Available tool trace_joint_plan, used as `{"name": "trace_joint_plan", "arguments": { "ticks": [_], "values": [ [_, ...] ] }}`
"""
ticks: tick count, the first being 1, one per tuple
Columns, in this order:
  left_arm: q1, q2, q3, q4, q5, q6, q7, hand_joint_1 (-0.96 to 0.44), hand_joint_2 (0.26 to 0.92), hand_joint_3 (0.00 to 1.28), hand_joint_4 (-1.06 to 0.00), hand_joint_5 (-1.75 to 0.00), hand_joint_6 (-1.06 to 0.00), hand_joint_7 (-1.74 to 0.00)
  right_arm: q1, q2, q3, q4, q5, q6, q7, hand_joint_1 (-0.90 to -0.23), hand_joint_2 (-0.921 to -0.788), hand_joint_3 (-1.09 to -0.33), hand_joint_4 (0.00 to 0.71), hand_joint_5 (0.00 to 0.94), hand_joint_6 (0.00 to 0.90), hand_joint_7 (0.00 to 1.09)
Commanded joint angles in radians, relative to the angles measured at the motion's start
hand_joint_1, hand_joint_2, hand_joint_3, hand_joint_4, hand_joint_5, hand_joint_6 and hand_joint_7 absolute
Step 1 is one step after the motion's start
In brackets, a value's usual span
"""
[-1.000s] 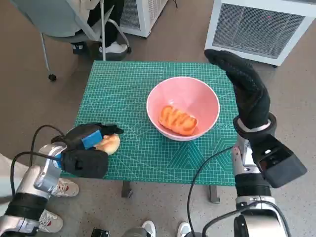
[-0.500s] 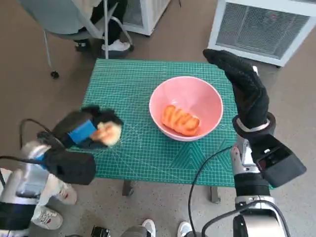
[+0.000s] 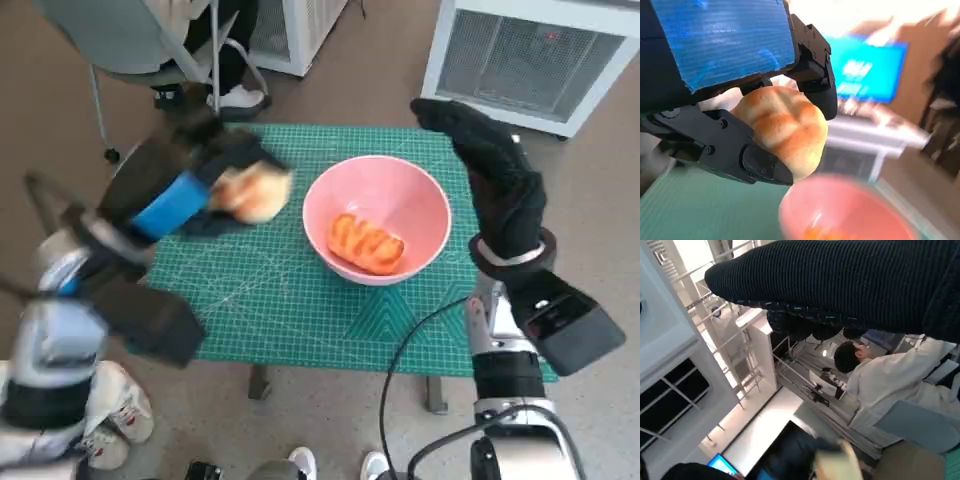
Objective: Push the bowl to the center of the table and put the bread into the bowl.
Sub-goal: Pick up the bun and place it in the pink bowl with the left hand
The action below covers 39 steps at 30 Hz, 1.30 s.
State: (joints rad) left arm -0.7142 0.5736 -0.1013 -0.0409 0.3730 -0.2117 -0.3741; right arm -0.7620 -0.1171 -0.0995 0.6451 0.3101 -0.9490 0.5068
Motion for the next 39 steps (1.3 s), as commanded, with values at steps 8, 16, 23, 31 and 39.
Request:
{"name": "trace_joint_plan", "arguments": {
  "ticks": [8,16,23,31,39],
  "values": [
    [-0.248,-0.139,-0.166,0.389,0.079,-0.128,0.036,0.00,0.920,0.09,-0.63,-1.21,-0.63,-1.19,0.027,-0.011,-0.001,-0.008,-0.021,0.003,0.005,-0.593,-0.921,-0.793,0.265,0.160,-0.001,0.74],
    [-0.340,-0.215,-0.235,0.672,0.089,-0.135,-0.015,-0.02,0.906,0.24,-0.42,-1.20,-0.36,-1.32,0.033,-0.023,-0.004,-0.010,-0.025,-0.003,0.004,-0.591,-0.921,-0.795,0.256,0.162,-0.001,0.71],
    [-0.364,-0.247,-0.272,0.737,0.087,-0.008,-0.159,-0.12,0.875,0.09,-0.13,-0.15,-0.07,-0.61,0.038,-0.032,-0.011,-0.011,-0.030,-0.015,-0.004,-0.592,-0.921,-0.792,0.255,0.165,-0.001,0.70],
    [-0.290,-0.245,-0.272,0.715,0.091,-0.077,-0.082,-0.30,0.882,0.05,-0.09,-0.02,-0.01,-0.53,0.036,-0.035,-0.021,-0.010,-0.051,-0.023,-0.029,-0.598,-0.921,-0.785,0.256,0.166,-0.001,0.68],
    [-0.235,-0.254,-0.217,0.683,0.025,-0.098,-0.031,-0.42,0.917,0.07,-0.01,0.00,0.00,-0.33,0.029,-0.037,-0.023,-0.016,-0.070,-0.019,-0.057,-0.598,-0.921,-0.785,0.258,0.165,-0.001,0.68]
  ]
}}
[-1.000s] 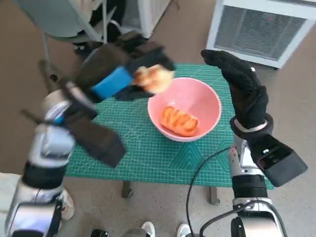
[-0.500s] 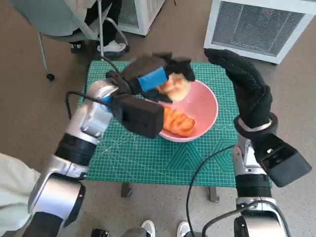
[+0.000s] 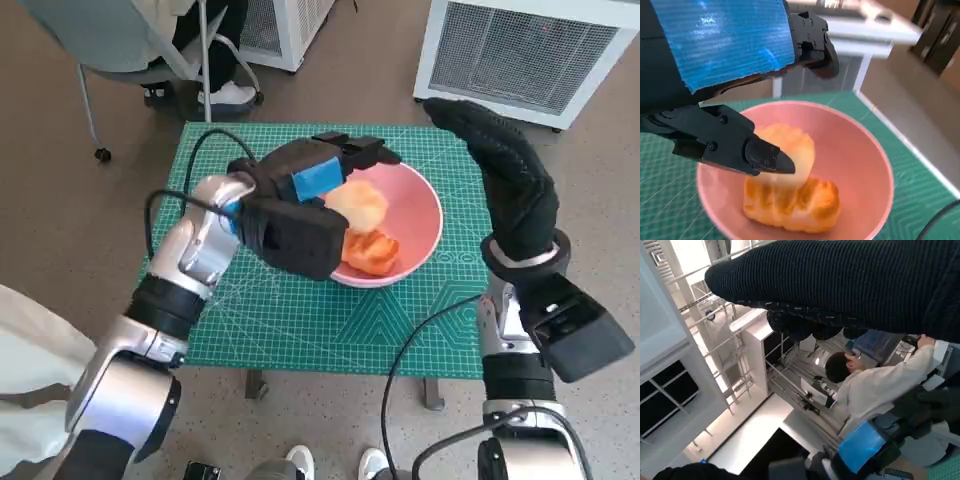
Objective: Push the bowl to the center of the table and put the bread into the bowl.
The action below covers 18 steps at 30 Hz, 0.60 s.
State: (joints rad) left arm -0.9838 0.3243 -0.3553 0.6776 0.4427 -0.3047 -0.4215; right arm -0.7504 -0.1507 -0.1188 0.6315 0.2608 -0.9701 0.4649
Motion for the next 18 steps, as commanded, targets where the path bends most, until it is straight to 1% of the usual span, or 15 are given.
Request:
{"name": "trace_joint_plan", "arguments": {
  "ticks": [1,3,5,10,15,16,18],
  "values": [
    [0.044,-0.008,0.052,-0.046,-0.065,-0.002,0.016,-0.42,0.918,0.08,-0.01,0.00,0.00,-0.31,0.017,-0.003,-0.003,-0.005,-0.021,0.003,-0.018,-0.598,-0.921,-0.785,0.258,0.165,-0.001,0.68],
    [0.063,-0.018,0.088,-0.068,-0.112,0.007,0.016,-0.44,0.920,0.10,0.00,0.00,0.00,-0.25,0.015,-0.001,-0.002,-0.008,-0.022,0.005,-0.024,-0.598,-0.921,-0.786,0.260,0.165,-0.001,0.69],
    [0.088,-0.029,0.129,-0.098,-0.165,0.012,0.020,-0.44,0.920,0.11,0.00,0.00,0.00,-0.23,0.012,0.002,-0.002,-0.009,-0.022,0.007,-0.029,-0.598,-0.921,-0.786,0.263,0.166,-0.001,0.71],
    [0.141,-0.045,0.206,-0.162,-0.264,-0.021,0.046,-0.43,0.921,0.15,-0.02,-0.01,-0.01,-0.21,0.006,0.007,0.000,-0.014,-0.027,0.012,-0.042,-0.596,-0.921,-0.786,0.267,0.166,-0.001,0.73],
    [0.196,-0.065,0.279,-0.233,-0.347,-0.065,0.088,-0.42,0.921,0.20,-0.08,-0.03,-0.03,-0.22,-0.002,0.011,0.001,-0.027,-0.038,0.026,-0.065,-0.600,-0.921,-0.786,0.269,0.165,-0.001,0.73],
    [0.215,-0.079,0.300,-0.263,-0.374,-0.077,0.103,-0.41,0.921,0.20,-0.09,-0.04,-0.03,-0.22,-0.005,0.011,0.000,-0.032,-0.039,0.032,-0.072,-0.601,-0.921,-0.786,0.269,0.165,-0.001,0.73],
    [0.246,-0.103,0.331,-0.313,-0.421,-0.098,0.124,-0.39,0.921,0.21,-0.13,-0.05,-0.06,-0.23,-0.009,0.013,-0.001,-0.041,-0.042,0.043,-0.084,-0.606,-0.921,-0.783,0.270,0.164,-0.001,0.74]
  ]
}}
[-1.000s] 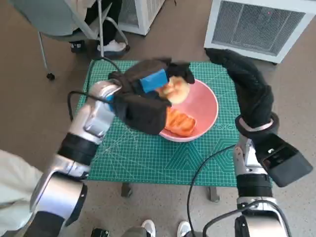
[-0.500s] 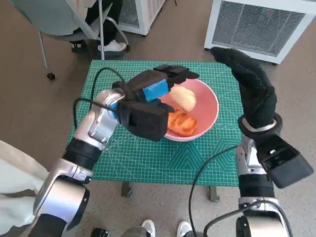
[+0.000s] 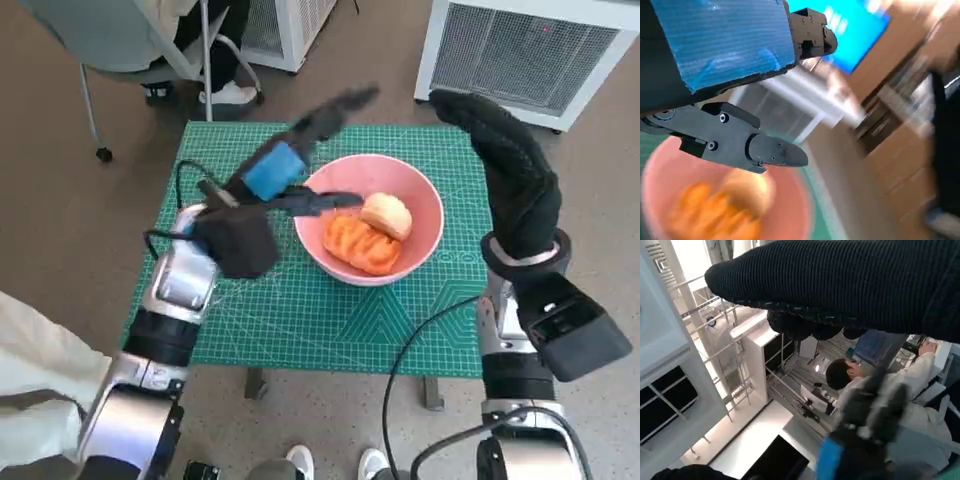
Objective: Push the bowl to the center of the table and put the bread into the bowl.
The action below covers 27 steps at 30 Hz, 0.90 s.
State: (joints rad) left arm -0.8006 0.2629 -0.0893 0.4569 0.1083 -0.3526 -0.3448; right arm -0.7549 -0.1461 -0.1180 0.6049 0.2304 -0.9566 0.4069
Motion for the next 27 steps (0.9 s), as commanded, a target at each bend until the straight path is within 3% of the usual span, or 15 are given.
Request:
{"name": "trace_joint_plan", "arguments": {
  "ticks": [1,11,22,27],
  "values": [
    [0.075,-0.051,0.075,-0.112,-0.105,-0.058,0.054,-0.38,0.921,0.22,-0.15,-0.06,-0.07,-0.23,-0.006,0.009,-0.002,-0.018,-0.013,0.034,-0.031,-0.606,-0.921,-0.783,0.270,0.163,-0.001,0.74],
    [0.196,-0.161,0.143,-0.240,-0.238,-0.179,0.125,-0.30,0.921,0.27,-0.24,-0.07,-0.16,-0.30,-0.022,0.021,-0.001,-0.086,-0.032,0.114,-0.105,-0.606,-0.921,-0.767,0.274,0.153,-0.001,0.75],
    [0.222,-0.137,0.171,-0.229,-0.297,-0.241,0.066,-0.29,0.921,0.25,-0.27,-0.03,-0.20,-0.27,-0.039,0.040,0.014,-0.123,-0.076,0.144,-0.150,-0.593,-0.921,-0.762,0.280,0.139,-0.001,0.74],
    [0.222,-0.135,0.179,-0.215,-0.300,-0.278,0.050,-0.28,0.921,0.25,-0.27,-0.01,-0.25,-0.18,-0.040,0.040,0.019,-0.128,-0.089,0.148,-0.155,-0.590,-0.921,-0.762,0.282,0.134,-0.001,0.74]
  ]
}}
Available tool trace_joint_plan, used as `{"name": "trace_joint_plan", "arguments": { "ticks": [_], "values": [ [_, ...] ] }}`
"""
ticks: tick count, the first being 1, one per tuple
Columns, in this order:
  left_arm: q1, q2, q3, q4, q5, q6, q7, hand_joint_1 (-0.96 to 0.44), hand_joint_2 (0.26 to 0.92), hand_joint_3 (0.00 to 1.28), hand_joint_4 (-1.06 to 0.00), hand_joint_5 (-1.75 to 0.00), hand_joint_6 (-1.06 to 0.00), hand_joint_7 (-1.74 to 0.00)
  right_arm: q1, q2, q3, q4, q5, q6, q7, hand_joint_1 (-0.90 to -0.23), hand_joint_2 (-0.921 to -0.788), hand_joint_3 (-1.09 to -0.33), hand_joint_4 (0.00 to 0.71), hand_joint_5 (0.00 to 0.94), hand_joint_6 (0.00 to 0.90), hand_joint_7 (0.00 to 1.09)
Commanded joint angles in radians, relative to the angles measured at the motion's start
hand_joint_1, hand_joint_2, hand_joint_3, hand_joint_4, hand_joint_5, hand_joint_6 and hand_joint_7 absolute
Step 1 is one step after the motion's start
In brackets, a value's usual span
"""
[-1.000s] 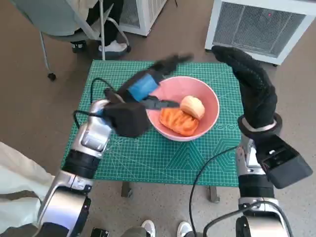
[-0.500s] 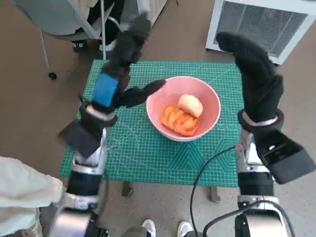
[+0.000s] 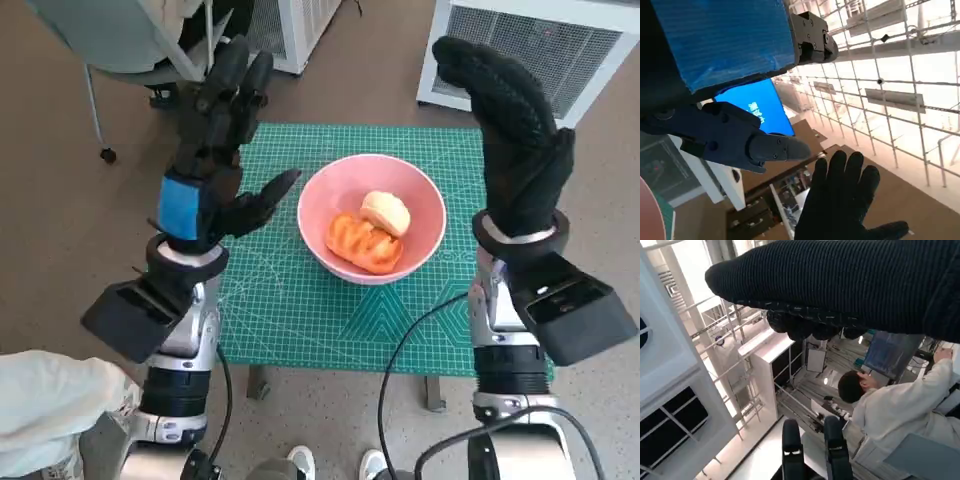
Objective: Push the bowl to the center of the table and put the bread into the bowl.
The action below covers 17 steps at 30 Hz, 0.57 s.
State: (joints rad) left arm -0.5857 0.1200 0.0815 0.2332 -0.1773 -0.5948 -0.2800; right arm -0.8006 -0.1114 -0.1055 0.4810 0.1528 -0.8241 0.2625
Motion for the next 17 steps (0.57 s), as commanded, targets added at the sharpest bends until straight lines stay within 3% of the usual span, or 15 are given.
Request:
{"name": "trace_joint_plan", "arguments": {
  "ticks": [1,17],
  "values": [
    [0.009,0.007,0.008,0.007,-0.016,-0.039,-0.018,-0.28,0.921,0.25,-0.27,-0.01,-0.26,-0.17,0.006,0.006,0.008,-0.005,-0.012,0.017,-0.011,-0.589,-0.921,-0.763,0.283,0.133,-0.001,0.74],
    [0.009,0.001,-0.002,-0.009,-0.034,-0.036,-0.051,-0.26,0.921,0.26,-0.29,-0.01,-0.28,-0.13,0.007,-0.001,0.014,-0.005,-0.006,0.018,-0.005,-0.580,-0.921,-0.765,0.290,0.117,0.007,0.74]
  ]
}}
